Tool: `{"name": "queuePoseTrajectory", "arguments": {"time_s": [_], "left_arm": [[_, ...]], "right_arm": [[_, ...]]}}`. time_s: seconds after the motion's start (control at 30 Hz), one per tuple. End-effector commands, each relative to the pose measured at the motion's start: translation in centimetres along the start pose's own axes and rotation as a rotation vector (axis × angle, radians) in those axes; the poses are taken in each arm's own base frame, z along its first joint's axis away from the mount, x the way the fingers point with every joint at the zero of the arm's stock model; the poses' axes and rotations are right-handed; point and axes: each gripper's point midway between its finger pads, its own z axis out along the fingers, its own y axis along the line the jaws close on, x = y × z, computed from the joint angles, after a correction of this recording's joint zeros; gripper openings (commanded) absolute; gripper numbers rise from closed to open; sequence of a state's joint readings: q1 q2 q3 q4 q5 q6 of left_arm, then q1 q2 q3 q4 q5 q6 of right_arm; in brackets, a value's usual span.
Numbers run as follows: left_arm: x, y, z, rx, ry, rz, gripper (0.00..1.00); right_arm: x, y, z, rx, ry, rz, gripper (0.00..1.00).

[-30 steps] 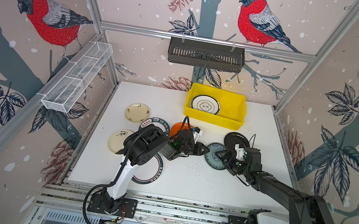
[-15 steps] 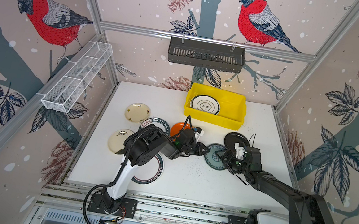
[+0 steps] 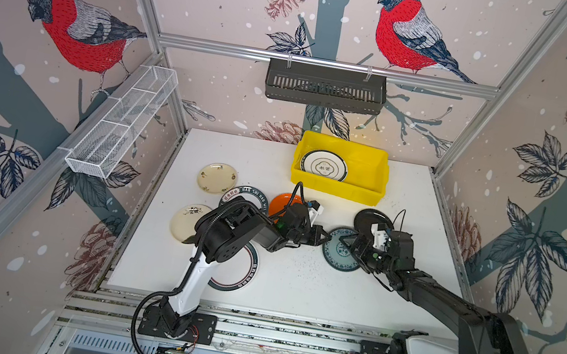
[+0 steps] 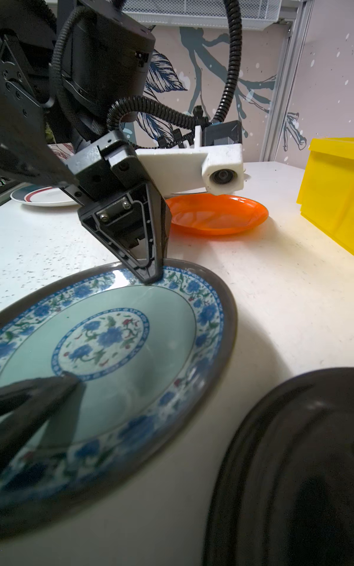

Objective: Place the plates into the plastic bin on the countertop
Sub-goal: Pick up the plate from the center of the table, then place the plate in the plastic bin.

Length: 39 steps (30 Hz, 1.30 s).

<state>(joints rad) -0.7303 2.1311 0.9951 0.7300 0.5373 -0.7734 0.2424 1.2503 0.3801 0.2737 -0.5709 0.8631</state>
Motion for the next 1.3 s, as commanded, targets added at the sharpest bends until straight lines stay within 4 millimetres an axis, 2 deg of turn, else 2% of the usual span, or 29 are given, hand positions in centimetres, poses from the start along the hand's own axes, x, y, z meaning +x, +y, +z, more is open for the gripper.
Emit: {"name": "queuePoseTrajectory", "arguments": {"time_s": [0.0, 0.23, 0.43, 0.5, 0.63, 0.97, 1.2, 1.27], "left_arm": [[0.6, 0.8, -0.3, -0.048, 0.024, -0.005, 0.00], [-1.0, -0.2, -1.6, -0.078, -0.004, 0.063, 0.00], [-5.3, -2.8, -3.5, -0.060, -0.093, 0.130, 0.00], [-6.8, -2.5, -4.3, -0.126, -0.149, 0.169, 0.00], [-10.8, -2.0, -5.5, -0.176, -0.236, 0.196, 0.00], [-20.7, -3.0, -7.9, -0.191, -0.406, 0.244, 0.00], [-27.4, -0.4, -7.8, -0.292, -0.496, 0.285, 0.00], [-28.7, 0.4, -7.8, -0.310, -0.518, 0.282, 0.00]], "right_arm": [[-0.5, 0.9, -0.5, -0.009, -0.019, -0.021, 0.97], [-1.6, 2.7, -1.6, -0.018, -0.052, -0.092, 0.99], [-3.1, 5.0, -3.1, -0.064, -0.132, -0.154, 1.00], [-3.8, 5.9, -3.7, -0.080, -0.167, -0.179, 1.00], [-4.2, 6.7, -4.5, -0.091, -0.199, -0.222, 0.99], [-4.5, 6.2, -6.5, -0.091, -0.260, -0.260, 0.99], [-4.7, 5.4, -7.7, -0.065, -0.282, -0.278, 0.99], [-4.6, 5.4, -7.9, -0.077, -0.278, -0.282, 0.99]]}}
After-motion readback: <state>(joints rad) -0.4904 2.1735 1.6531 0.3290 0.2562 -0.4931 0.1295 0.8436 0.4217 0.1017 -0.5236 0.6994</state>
